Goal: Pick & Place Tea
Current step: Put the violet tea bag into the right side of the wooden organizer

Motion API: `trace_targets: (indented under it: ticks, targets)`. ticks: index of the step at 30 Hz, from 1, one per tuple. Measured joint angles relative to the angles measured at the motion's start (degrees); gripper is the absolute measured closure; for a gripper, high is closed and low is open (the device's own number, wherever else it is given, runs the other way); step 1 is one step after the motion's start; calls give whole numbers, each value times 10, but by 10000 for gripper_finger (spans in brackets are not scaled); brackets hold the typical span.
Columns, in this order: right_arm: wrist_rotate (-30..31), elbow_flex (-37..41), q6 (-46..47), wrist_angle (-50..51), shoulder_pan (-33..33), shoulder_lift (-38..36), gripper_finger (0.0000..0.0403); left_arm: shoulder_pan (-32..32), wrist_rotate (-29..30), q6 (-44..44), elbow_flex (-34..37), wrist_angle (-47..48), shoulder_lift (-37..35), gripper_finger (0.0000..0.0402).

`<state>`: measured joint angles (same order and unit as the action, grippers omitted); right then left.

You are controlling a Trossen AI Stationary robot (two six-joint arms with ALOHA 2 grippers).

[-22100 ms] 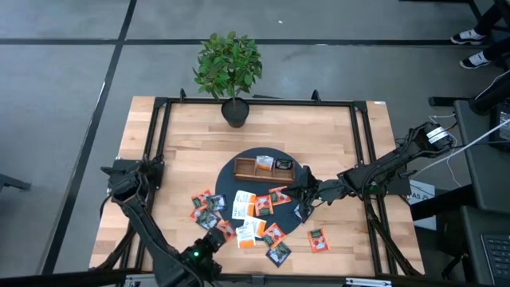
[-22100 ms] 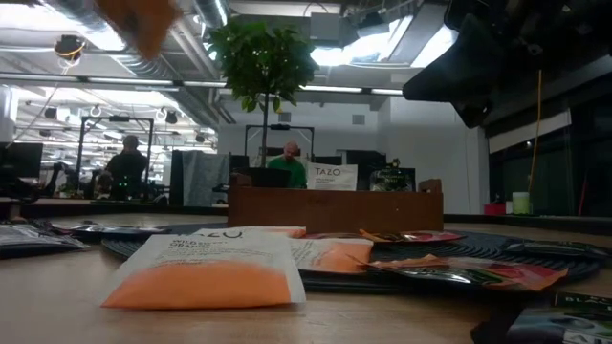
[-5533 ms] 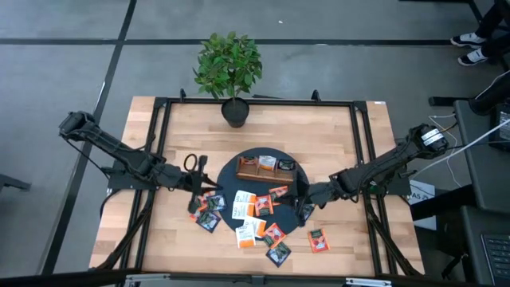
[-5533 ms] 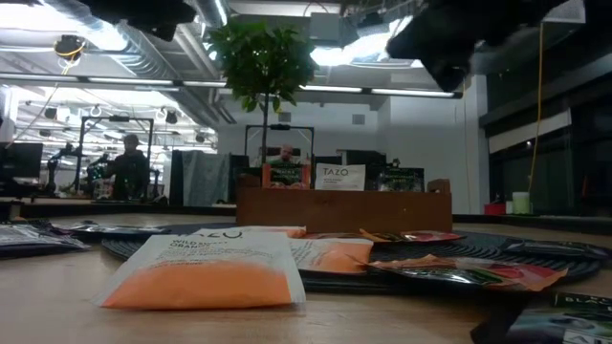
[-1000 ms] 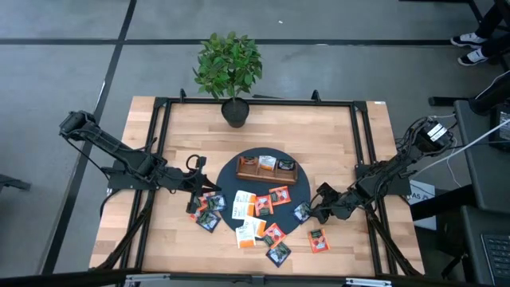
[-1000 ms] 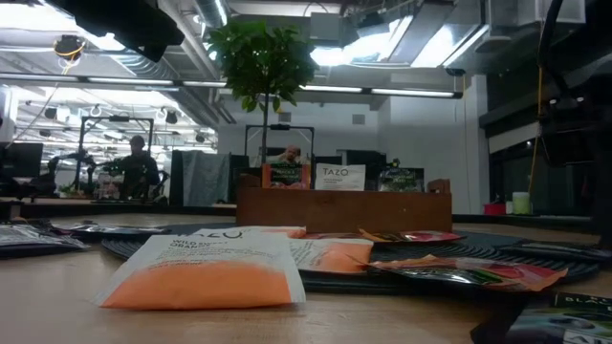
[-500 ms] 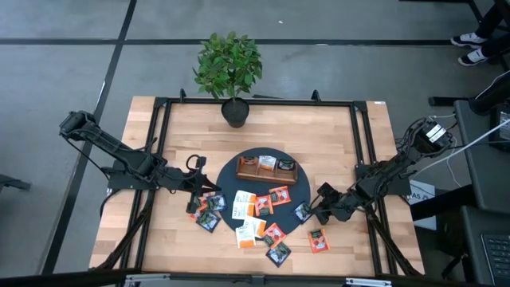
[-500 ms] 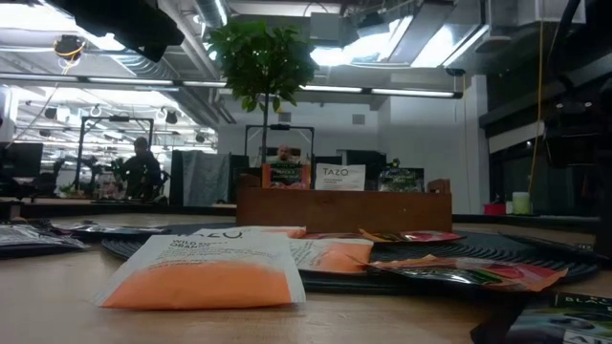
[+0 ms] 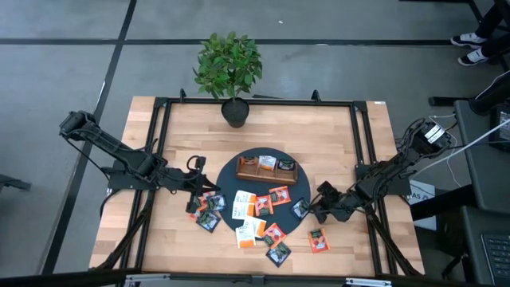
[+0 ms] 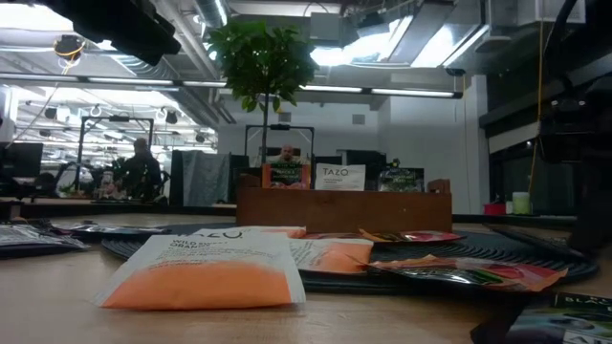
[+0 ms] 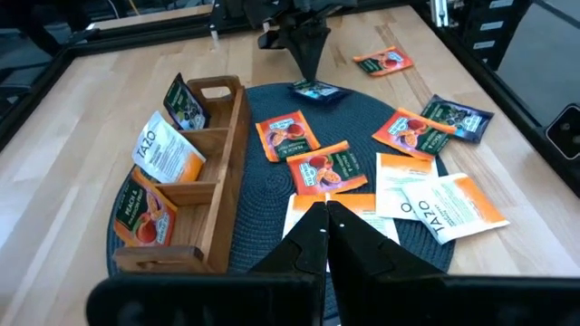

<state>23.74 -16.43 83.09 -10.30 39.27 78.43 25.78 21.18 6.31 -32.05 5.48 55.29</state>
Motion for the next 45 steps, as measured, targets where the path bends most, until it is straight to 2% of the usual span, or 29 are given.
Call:
trace_targets:
  ticks: [5,16,25,36,45]
  targets:
    - [9,-17,-41,10,0,-10,401,0,-1,0,0,0,0,398]
    - [53,-65,-85,147,0,-88,402,0,-1,4,0,3,0,398]
    - [81,-93,-117,216,0,-142,403,0,6,5,0,13,0,398]
    - [98,-141,-253,227,0,-201,403,-31,2,4,1,21,0,398]
    - [123,-182,-348,297,-9,-244,403,-88,-32,17,77,-85,-1,398]
